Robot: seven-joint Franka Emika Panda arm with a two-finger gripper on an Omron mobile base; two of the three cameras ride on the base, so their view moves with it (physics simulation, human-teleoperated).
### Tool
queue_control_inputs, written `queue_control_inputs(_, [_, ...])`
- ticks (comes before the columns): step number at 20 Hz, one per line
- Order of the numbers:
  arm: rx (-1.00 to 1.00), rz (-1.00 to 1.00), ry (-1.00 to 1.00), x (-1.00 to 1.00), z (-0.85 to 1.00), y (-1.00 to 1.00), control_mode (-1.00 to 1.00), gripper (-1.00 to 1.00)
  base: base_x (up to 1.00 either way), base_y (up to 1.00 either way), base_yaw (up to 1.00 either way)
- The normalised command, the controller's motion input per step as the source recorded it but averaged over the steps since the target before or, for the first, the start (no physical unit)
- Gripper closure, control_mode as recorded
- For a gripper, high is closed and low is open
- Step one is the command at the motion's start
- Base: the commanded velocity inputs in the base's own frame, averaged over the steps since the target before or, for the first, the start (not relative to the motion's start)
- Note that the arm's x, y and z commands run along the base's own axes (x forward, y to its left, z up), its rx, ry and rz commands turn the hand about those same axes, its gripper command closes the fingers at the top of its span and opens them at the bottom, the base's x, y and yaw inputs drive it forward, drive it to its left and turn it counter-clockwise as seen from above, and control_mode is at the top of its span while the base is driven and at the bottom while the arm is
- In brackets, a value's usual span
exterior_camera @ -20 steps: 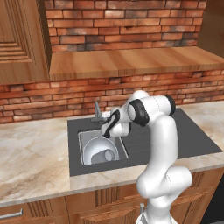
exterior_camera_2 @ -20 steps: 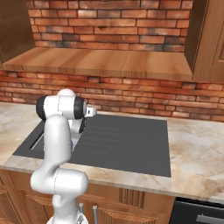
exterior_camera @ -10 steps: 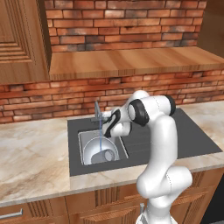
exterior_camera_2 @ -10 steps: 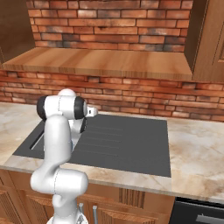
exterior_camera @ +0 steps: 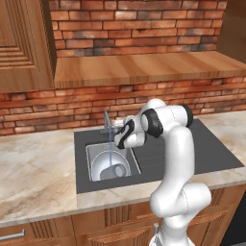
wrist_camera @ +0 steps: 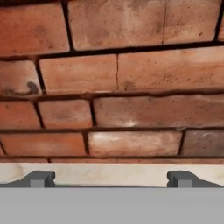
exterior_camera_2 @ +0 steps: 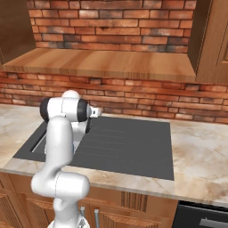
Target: Pick the jar and bowl and place them in the sink. Then turn on the water.
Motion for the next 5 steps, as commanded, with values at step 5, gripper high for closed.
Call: queue_control_inputs(5, [0.00, 0.01, -0.01, 0.07, -0.09, -0.82, -1.00, -1.00, 0.00, 0.00, 0.00])
